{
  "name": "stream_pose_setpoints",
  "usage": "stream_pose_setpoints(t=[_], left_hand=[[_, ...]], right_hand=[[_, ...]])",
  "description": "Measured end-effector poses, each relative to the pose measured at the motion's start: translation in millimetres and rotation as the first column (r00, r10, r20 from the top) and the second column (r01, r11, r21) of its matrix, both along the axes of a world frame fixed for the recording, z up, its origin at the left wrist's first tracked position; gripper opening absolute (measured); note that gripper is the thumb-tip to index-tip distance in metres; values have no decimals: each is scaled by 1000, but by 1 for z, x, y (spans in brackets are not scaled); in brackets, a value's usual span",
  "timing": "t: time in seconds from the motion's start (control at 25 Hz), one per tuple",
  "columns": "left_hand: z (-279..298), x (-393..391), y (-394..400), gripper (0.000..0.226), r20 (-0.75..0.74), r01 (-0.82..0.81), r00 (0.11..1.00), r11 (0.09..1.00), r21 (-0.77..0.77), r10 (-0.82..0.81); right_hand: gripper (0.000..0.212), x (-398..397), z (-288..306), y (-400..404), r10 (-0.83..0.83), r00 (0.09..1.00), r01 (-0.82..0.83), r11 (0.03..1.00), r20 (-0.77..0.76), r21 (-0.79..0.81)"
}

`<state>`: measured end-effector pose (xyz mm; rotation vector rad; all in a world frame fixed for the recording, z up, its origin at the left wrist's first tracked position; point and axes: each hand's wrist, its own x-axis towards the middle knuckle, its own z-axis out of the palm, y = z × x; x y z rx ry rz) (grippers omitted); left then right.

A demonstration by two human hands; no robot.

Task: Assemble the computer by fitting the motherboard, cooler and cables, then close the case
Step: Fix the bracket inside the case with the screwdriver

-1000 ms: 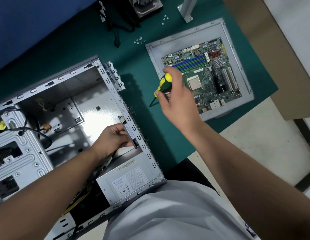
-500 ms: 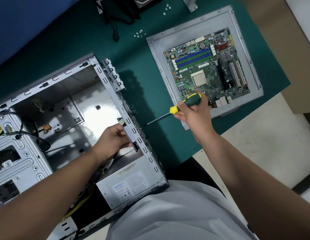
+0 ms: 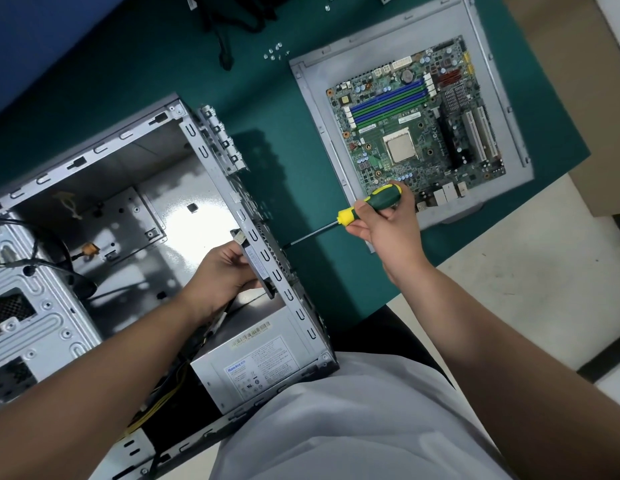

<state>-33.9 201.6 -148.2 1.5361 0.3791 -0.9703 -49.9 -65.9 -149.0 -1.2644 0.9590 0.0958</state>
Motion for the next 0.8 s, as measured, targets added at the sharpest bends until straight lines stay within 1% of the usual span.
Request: stream_pose_setpoints(t=[0.36, 0.52, 0.6, 0.64, 0.72, 0.76, 0.8], left_hand=[[1, -1, 0, 7, 2, -7, 1000, 1000, 3, 7], [3, -2, 0, 7, 5, -15, 1000, 1000, -4, 15], [5, -2, -1, 9, 7, -12, 1000, 1000, -6, 12], [6, -1, -2, 11, 6, -6, 1000, 1000, -6, 6], [7, -1, -3, 15, 5, 0, 1000, 1000, -7, 0], [7, 0, -3, 16, 6, 0, 1000, 1000, -10, 0], [8, -1, -3, 17, 9, 1, 1000, 1000, -16, 0]], right_hand=[[69, -2, -1, 2, -4, 1000, 5, 1000, -19, 15], [61, -4, 3, 1, 3, 1000, -2, 1000, -25, 15], [51, -1, 8, -4, 22, 999, -21, 1000, -38, 20], [41, 1, 10, -7, 44, 998, -43, 999, -51, 18], [13, 7, 15, -16, 70, 995, -70, 998, -77, -3], [2, 10, 18, -21, 69, 994, -70, 997, -85, -11], [7, 14, 19, -27, 68, 993, -71, 997, -95, -28]])
